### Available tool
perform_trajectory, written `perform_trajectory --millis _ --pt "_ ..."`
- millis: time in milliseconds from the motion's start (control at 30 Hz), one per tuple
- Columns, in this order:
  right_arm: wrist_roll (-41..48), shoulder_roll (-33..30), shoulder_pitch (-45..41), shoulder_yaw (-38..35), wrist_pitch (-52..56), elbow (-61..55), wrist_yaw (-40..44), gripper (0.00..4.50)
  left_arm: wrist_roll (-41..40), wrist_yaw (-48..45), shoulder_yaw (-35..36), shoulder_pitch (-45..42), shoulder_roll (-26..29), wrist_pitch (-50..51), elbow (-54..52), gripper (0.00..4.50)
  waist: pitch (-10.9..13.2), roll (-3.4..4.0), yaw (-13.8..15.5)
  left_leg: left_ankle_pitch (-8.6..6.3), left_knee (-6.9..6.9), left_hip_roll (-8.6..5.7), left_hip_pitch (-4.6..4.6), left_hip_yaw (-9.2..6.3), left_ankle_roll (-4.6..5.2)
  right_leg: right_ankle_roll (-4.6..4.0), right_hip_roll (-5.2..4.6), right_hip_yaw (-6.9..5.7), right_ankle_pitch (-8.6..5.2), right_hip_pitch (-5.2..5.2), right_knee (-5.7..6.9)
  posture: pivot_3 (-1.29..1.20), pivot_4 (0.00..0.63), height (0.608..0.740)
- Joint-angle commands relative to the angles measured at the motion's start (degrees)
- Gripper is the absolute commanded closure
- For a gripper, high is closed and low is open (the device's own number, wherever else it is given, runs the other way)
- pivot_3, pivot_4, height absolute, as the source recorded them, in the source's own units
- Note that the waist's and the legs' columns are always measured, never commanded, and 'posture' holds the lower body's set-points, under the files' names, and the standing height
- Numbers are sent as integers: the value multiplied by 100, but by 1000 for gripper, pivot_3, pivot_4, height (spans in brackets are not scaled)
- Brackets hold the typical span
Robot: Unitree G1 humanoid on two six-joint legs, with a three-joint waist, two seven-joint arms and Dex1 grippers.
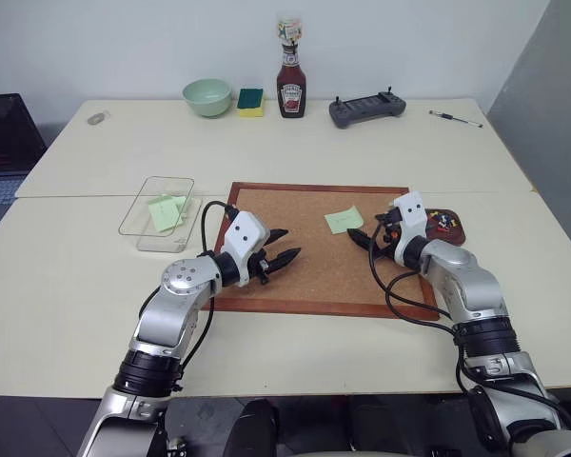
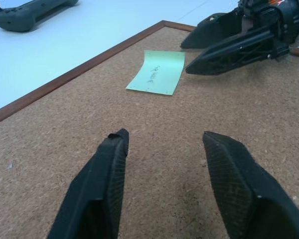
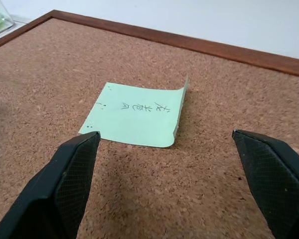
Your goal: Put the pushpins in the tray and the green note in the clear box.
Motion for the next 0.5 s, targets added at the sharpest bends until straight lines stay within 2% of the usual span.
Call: perform_trajectory --millis 33,167,200,233,367,500 --pt "-94 119 -323 -35 -377 338 -106 0 44 201 126 -165 -25 -103 -161 1184 0 0 -1 0 0 0 1 -1 0 0 0 0 0 1 0 0 150 740" --pt "-197 222 -534 -30 -605 737 -198 0 47 229 86 -185 -31 -146 -162 1184 0 0 -41 0 -1 1 2 1 0 0 1 0 0 0 1 0 150 740" --pt "-222 228 -562 -30 -649 801 -209 369 57 235 83 -189 -32 -157 -159 1160 0 0 -51 0 -1 1 1 0 0 0 1 0 0 -1 1 0 150 740" --pt "-238 230 -580 -31 -684 844 -206 455 67 243 84 -197 -34 -168 -149 1160 0 0 -56 0 -1 0 2 0 0 0 0 0 0 -1 2 0 150 740" --pt "-265 213 -598 -15 -778 896 -122 1375 78 300 108 -222 -54 -190 -112 1160 0 0 -73 0 -1 0 1 0 0 0 0 0 0 -1 2 0 150 740" --pt "-231 229 -567 20 -795 802 -29 2109 82 333 108 -239 -71 -211 -78 1160 0 0 -78 0 -1 1 1 0 0 0 0 0 0 -1 2 0 150 740"
